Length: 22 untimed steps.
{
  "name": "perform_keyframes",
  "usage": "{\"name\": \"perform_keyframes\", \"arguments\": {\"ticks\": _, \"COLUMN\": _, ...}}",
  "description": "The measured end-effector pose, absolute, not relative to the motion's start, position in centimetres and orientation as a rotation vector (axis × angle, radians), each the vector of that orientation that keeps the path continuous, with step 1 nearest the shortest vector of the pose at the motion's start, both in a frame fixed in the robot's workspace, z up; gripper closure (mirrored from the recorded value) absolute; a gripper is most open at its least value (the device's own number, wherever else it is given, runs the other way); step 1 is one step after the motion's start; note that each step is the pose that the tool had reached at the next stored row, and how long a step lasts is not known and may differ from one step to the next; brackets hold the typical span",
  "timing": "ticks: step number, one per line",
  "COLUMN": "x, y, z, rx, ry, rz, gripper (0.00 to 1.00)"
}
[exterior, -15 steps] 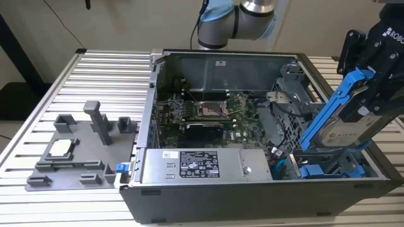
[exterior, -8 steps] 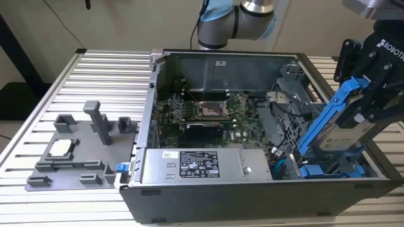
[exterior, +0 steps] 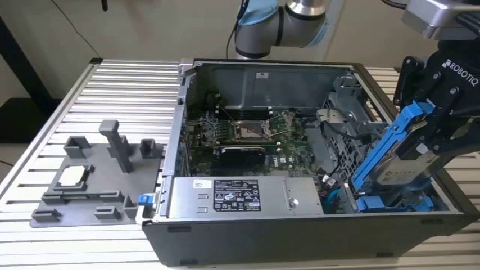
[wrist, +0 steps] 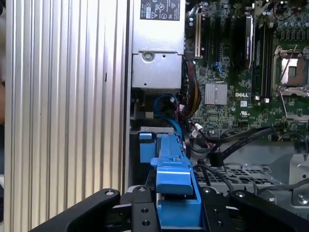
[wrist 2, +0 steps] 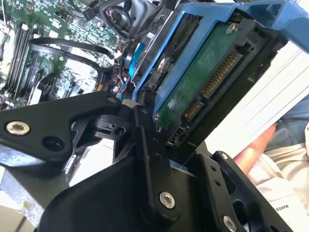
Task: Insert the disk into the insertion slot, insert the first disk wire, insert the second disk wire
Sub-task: 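Insert the disk into the insertion slot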
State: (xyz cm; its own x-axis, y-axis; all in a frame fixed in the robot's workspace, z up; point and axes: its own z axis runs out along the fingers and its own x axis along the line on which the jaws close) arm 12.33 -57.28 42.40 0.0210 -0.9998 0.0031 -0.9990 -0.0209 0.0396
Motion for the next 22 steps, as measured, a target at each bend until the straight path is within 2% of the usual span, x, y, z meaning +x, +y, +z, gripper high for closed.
{"name": "perform_keyframes", "arguments": {"ticks": 22, "x": 12.7, "y": -57.3, "z": 38.8, "rx": 2.226, "ry": -2.173, "rz": -0.04, "gripper": 0.67}}
